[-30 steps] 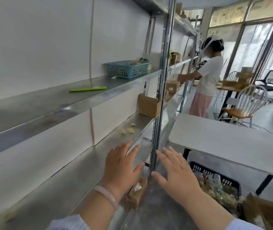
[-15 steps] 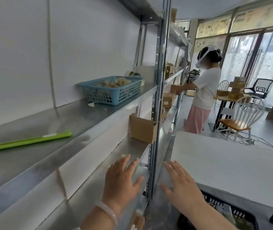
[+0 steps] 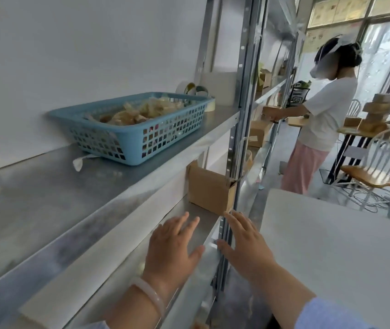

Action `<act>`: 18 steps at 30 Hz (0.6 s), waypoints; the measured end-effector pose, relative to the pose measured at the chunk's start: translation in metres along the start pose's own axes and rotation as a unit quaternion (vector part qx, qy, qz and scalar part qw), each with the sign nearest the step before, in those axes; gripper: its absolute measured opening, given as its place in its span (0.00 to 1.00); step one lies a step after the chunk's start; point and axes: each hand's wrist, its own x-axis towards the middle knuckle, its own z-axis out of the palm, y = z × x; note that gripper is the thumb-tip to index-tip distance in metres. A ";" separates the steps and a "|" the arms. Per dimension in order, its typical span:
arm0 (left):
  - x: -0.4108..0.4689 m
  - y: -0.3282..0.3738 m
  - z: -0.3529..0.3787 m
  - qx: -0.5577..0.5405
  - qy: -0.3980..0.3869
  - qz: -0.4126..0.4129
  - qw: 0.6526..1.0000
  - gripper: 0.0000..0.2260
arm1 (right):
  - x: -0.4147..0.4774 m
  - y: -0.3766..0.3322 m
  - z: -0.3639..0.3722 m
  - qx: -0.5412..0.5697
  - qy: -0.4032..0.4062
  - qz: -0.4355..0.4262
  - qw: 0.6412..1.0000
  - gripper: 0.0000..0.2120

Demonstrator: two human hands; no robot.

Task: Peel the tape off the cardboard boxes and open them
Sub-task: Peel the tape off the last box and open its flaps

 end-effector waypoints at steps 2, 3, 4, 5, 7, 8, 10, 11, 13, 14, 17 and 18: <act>0.021 -0.001 0.016 0.005 -0.003 -0.017 1.000 0.27 | 0.029 0.018 0.003 0.016 -0.016 0.005 1.000 0.37; 0.031 -0.001 0.024 0.005 -0.006 -0.029 1.000 0.27 | 0.044 0.028 0.003 0.026 -0.024 0.012 0.999 0.38; 0.041 0.001 0.033 0.004 -0.008 -0.041 0.999 0.27 | 0.060 0.039 0.003 0.037 -0.032 0.022 0.999 0.40; 0.049 0.003 0.041 0.002 -0.011 -0.051 0.999 0.27 | 0.075 0.050 0.001 0.050 -0.038 0.031 0.998 0.41; 0.065 0.008 0.058 -0.005 -0.022 -0.066 0.998 0.27 | 0.106 0.068 -0.002 0.083 -0.041 0.053 0.994 0.45; 0.073 0.009 0.065 -0.008 -0.030 -0.072 0.997 0.28 | 0.121 0.077 -0.003 0.100 -0.037 0.061 0.992 0.47; 0.087 0.009 0.078 -0.009 -0.052 -0.091 0.994 0.30 | 0.149 0.091 -0.002 0.129 -0.032 0.066 0.989 0.50; 0.094 0.009 0.083 -0.011 -0.060 -0.106 0.993 0.31 | 0.162 0.098 0.001 0.142 -0.036 0.066 0.987 0.52; 0.104 0.010 0.092 -0.020 -0.063 -0.137 0.988 0.32 | 0.184 0.110 0.009 0.159 -0.055 0.061 0.984 0.55; 0.107 0.010 0.095 -0.025 -0.065 -0.150 0.986 0.32 | 0.194 0.115 0.014 0.164 -0.067 0.061 0.982 0.57; 0.113 0.014 0.103 -0.037 -0.065 -0.175 0.982 0.32 | 0.215 0.125 0.026 0.185 -0.090 0.070 0.976 0.57; 0.113 0.015 0.104 -0.041 -0.063 -0.177 0.981 0.32 | 0.221 0.128 0.030 0.193 -0.089 0.072 0.974 0.56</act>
